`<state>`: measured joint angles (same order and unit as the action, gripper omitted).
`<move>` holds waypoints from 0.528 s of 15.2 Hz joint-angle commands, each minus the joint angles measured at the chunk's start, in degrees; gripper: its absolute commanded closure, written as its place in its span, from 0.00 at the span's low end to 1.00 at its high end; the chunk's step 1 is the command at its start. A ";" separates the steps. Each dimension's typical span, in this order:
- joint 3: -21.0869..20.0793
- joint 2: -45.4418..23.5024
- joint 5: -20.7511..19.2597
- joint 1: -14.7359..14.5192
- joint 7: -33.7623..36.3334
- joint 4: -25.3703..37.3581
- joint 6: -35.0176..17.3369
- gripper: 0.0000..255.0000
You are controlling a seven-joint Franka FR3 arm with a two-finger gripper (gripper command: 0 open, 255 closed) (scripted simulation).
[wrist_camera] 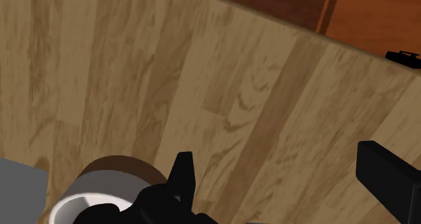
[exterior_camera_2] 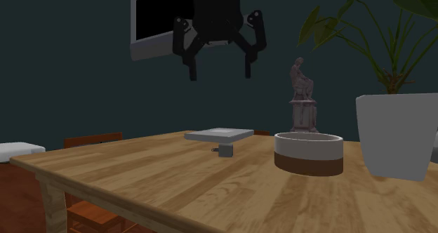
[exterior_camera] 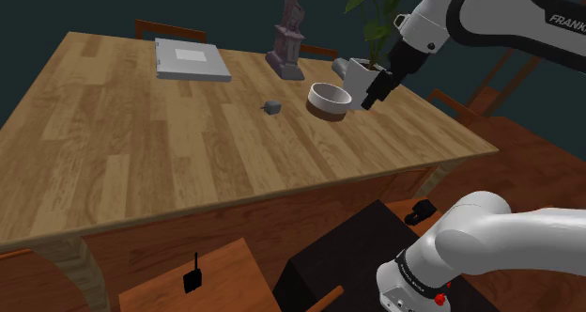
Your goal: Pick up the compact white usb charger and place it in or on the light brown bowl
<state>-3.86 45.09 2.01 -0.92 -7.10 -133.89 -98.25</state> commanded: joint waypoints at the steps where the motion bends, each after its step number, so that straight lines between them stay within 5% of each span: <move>1: 0.00 0.00 0.00 0.00 0.00 0.00 0.00 0.00; 8: -2.41 -16.44 0.92 0.60 3.64 7.13 -6.67 0.00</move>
<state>-5.99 31.10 2.86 -0.43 -3.96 -128.13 -104.24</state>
